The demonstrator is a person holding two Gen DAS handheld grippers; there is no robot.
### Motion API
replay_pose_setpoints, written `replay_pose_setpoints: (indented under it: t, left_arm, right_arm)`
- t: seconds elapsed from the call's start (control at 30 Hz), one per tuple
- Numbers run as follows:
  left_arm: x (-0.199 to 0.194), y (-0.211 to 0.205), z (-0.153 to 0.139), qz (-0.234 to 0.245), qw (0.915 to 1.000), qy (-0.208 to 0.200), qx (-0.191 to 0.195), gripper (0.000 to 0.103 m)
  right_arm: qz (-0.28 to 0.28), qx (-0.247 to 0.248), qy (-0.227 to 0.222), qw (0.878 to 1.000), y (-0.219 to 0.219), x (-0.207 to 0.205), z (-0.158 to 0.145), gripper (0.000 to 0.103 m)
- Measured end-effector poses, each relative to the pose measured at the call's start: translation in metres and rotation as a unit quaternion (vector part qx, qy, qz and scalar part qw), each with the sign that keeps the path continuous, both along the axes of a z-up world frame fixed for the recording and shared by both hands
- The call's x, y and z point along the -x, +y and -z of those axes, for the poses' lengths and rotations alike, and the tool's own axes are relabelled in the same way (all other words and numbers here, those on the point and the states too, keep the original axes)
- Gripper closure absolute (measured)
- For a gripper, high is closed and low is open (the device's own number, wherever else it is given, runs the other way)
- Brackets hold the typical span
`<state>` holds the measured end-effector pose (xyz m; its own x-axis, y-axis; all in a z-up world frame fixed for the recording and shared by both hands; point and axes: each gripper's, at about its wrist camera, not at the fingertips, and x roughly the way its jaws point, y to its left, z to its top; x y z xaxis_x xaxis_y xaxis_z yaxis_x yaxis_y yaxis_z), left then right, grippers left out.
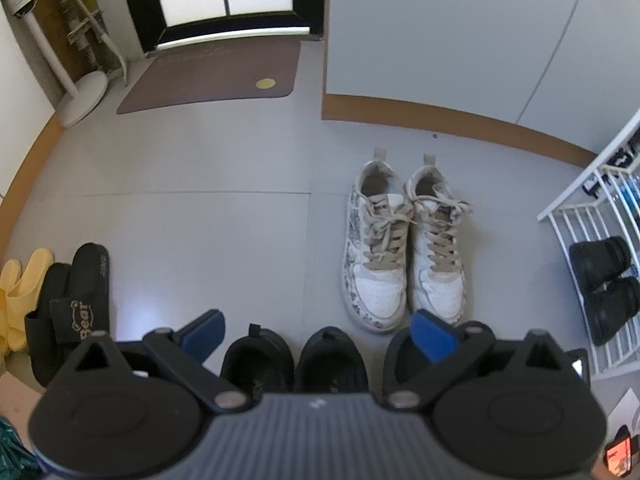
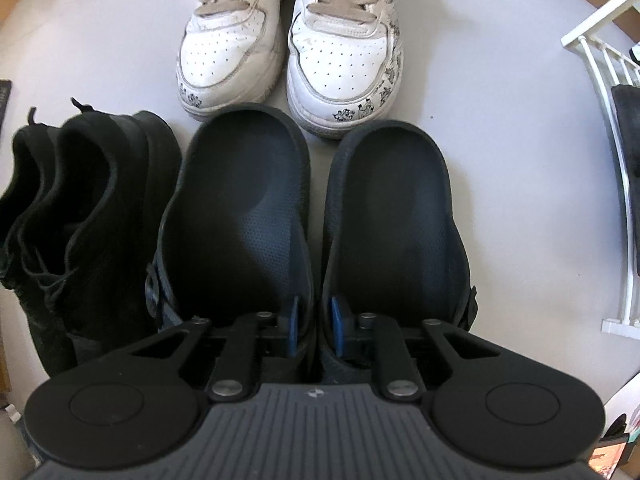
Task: Organize scattered shoes
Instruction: 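Close the right tool on the pair of black slides, then carry the black slides with the right tool to the wire rack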
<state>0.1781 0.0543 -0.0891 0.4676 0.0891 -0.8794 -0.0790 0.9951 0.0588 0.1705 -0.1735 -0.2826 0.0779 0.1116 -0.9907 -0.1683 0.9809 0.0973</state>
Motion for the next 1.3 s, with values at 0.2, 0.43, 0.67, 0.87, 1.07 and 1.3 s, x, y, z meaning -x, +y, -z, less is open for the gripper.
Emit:
replay_pose_setpoints:
  t: [0.2,0.43,0.67,0.87,1.07,1.3]
  left_arm:
    - [0.001,-0.005,-0.002,0.004,1.0,-0.004,0.002,0.002]
    - [0.002,-0.009,-0.003,0.007,1.0,-0.003,0.0,0.002]
    - [0.007,-0.021,-0.012,0.021,0.9996,-0.016,0.008,0.002]
    - [0.008,-0.03,-0.016,0.028,0.9993,-0.024,0.009,0.002]
    - [0.012,-0.038,-0.016,0.039,0.9989,-0.026,0.004,0.002]
    - [0.012,-0.042,-0.016,0.041,0.9988,-0.028,0.003,0.002]
  right_arm:
    - [0.021,-0.02,-0.021,0.999,-0.012,0.004,-0.027,0.084]
    - [0.066,-0.058,-0.073,0.994,-0.039,-0.001,-0.086,0.084]
    - [0.111,-0.081,-0.123,0.983,-0.07,-0.005,-0.135,0.084]
    - [0.156,-0.086,-0.168,0.97,-0.104,-0.003,-0.166,0.086]
    - [0.202,-0.08,-0.193,0.957,-0.143,-0.001,-0.177,0.086]
    - [0.269,-0.052,-0.212,0.938,-0.196,-0.006,-0.176,0.087]
